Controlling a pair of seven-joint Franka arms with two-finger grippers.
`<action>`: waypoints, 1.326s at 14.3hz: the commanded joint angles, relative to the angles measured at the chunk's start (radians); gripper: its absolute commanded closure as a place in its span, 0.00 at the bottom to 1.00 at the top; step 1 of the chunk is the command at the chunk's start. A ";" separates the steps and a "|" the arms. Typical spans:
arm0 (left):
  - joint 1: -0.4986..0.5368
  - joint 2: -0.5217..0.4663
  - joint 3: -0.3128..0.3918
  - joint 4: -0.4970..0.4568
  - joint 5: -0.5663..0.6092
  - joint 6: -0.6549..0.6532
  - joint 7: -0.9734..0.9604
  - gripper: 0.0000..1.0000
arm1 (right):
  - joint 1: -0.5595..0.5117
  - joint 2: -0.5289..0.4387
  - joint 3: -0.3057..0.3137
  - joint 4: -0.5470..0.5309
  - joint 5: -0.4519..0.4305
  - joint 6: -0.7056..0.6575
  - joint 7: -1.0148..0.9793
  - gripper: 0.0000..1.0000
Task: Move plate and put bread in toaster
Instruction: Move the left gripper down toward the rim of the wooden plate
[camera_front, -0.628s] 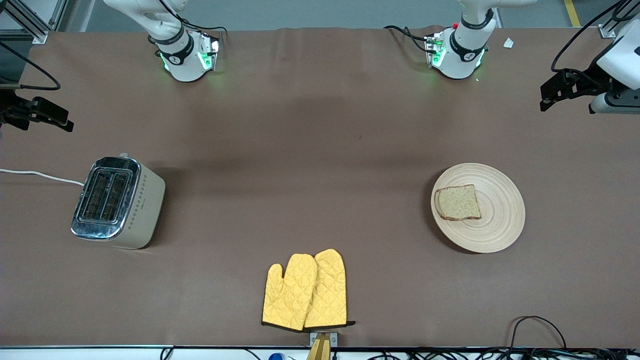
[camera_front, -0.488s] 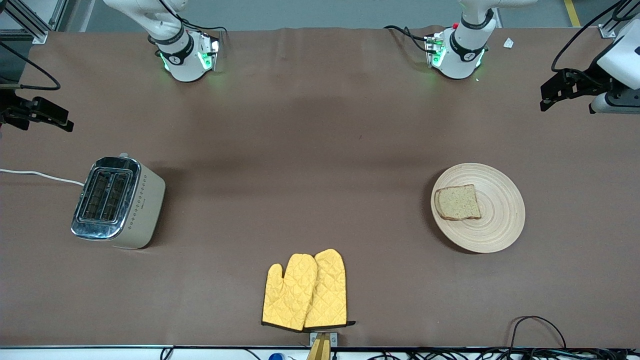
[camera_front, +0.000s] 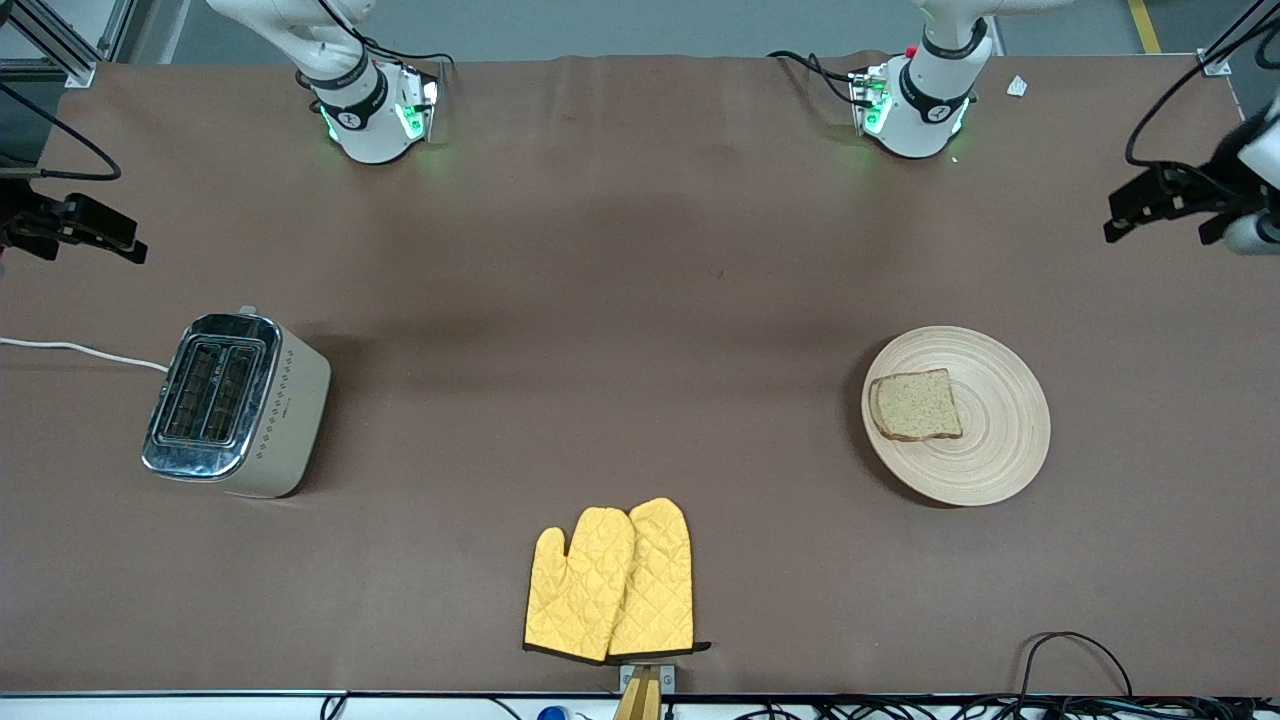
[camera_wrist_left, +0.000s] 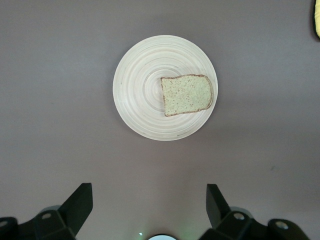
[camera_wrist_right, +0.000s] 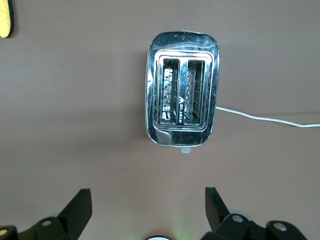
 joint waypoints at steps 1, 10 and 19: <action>0.124 0.105 0.004 0.047 -0.133 -0.016 0.046 0.00 | -0.004 0.003 0.003 0.012 0.000 -0.012 -0.004 0.00; 0.392 0.335 0.004 -0.011 -0.420 0.045 0.273 0.00 | -0.004 0.003 0.003 0.012 0.000 -0.018 -0.004 0.00; 0.528 0.585 0.002 -0.056 -0.664 0.094 0.626 0.00 | -0.004 0.003 0.003 0.010 0.000 -0.018 -0.004 0.00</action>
